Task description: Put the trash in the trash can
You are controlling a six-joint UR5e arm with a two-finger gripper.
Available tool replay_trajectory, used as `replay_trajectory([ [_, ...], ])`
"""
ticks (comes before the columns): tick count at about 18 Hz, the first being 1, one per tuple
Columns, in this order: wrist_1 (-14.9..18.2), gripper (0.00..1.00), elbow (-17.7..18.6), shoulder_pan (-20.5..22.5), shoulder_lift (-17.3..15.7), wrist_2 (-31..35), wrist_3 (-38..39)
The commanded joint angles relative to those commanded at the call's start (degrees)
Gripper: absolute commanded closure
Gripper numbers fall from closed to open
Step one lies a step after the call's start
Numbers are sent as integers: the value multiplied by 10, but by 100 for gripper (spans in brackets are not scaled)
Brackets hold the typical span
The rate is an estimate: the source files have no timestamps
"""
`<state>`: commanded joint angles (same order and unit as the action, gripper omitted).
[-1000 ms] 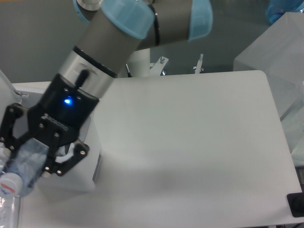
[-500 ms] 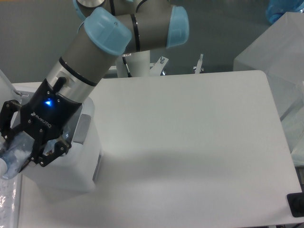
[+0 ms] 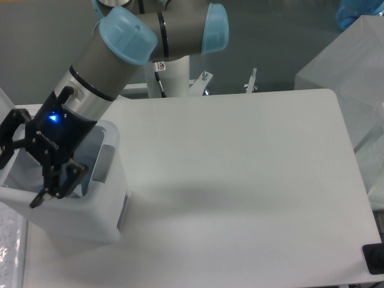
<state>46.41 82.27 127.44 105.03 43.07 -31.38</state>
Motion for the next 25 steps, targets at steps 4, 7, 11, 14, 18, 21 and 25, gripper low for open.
replay_trajectory([
  [4,1,0,-13,47,-3,3,0],
  [7,1,0,-21,108,3,4,-8],
  [11,4,0,-21,161,19,13,-61],
  [14,5,0,-16,185,25,48,-98],
  [18,6,0,-14,195,53,200,-183],
  [21,8,0,-12,222,68,227,-226],
  [25,18,0,2,223,75,292,-301],
])
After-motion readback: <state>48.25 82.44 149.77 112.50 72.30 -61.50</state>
